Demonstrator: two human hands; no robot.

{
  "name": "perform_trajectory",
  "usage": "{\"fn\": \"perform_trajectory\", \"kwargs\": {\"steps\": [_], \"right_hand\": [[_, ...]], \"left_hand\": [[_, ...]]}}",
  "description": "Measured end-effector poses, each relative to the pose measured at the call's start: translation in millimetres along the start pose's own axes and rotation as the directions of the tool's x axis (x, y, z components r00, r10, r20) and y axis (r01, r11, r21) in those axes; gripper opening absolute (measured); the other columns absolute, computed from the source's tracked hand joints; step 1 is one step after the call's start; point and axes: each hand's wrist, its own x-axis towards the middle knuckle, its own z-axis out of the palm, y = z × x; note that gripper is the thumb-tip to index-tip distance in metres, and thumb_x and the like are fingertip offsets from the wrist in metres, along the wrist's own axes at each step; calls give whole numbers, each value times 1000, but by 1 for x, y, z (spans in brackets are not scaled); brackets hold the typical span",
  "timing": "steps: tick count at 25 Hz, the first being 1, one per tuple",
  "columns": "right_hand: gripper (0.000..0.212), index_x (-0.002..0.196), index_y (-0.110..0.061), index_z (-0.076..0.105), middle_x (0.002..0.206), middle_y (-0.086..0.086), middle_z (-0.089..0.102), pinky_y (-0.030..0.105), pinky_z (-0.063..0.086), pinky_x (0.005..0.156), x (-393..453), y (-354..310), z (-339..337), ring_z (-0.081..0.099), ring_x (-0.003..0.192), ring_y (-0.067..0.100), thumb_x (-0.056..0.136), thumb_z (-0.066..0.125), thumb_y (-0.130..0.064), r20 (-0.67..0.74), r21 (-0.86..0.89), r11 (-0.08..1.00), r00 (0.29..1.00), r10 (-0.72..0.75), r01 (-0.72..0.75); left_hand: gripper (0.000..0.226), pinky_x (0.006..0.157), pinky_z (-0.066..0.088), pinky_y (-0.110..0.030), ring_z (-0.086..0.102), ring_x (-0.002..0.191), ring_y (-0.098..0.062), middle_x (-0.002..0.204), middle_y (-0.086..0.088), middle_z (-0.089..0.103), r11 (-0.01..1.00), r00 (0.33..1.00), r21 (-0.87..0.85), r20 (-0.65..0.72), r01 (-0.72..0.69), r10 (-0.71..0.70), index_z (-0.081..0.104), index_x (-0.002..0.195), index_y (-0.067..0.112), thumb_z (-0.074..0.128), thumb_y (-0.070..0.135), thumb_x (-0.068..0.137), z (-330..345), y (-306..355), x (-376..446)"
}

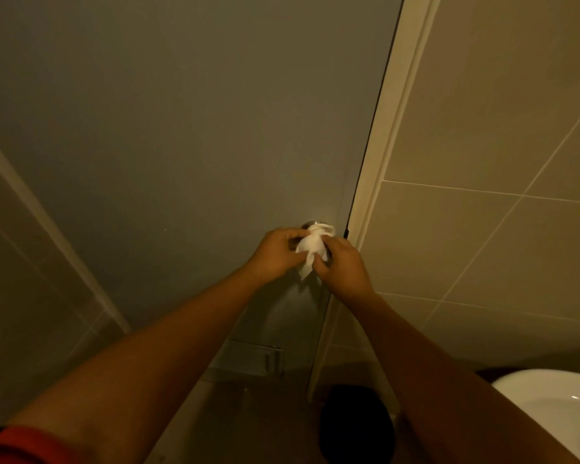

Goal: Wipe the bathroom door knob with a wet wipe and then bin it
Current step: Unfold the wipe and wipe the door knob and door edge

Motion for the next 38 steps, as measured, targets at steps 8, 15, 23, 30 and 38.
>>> {"fn": "perform_trajectory", "kwargs": {"steps": [8, 15, 23, 30, 38], "right_hand": [[48, 137, -11, 52, 136, 14, 56, 37, 44, 99, -1, 3, -2, 55, 120, 29, 94, 56, -31, 31, -52, 998, 999, -36, 37], [42, 128, -12, 62, 121, 12, 68, 33, 50, 92, -7, 1, 0, 65, 106, 26, 93, 59, -35, -18, 49, 998, 999, 35, -34], [19, 104, -7, 75, 103, 12, 73, 30, 52, 85, -22, -9, -11, 67, 91, 24, 90, 63, -13, -43, -9, 999, 998, 47, -47], [12, 92, -7, 77, 85, 9, 73, 30, 53, 72, -76, -20, -17, 62, 70, 16, 85, 68, -9, 27, 43, 985, 986, 166, -167], [5, 82, -14, 73, 72, 6, 69, 34, 55, 67, -163, -31, -26, 63, 64, 21, 85, 68, -16, -100, 153, 929, 930, 353, -336]], "left_hand": [[42, 89, 49, -24, 65, 104, -19, 120, -12, 68, 999, 997, -21, -73, 31, -32, 64, 126, 7, 69, 9, 84, 4, -4, -4], [39, 85, 48, -22, 67, 101, -23, 116, -13, 69, 981, 996, 192, -92, -5, 23, 67, 122, 8, 70, 18, 85, 4, 4, -8], [18, 74, 50, -24, 67, 81, -17, 93, -10, 76, 975, 979, 215, -202, 52, -8, 77, 100, 7, 65, 12, 88, 6, 5, -32], [20, 79, 46, -26, 63, 91, -25, 104, -15, 69, 961, 998, 273, -34, -32, 43, 75, 104, 3, 64, 13, 90, -11, -2, -84], [17, 75, 48, -30, 58, 77, -17, 91, -12, 68, 981, 997, 181, -11, -74, 77, 77, 92, 6, 72, 19, 83, 10, 8, -140]]}}
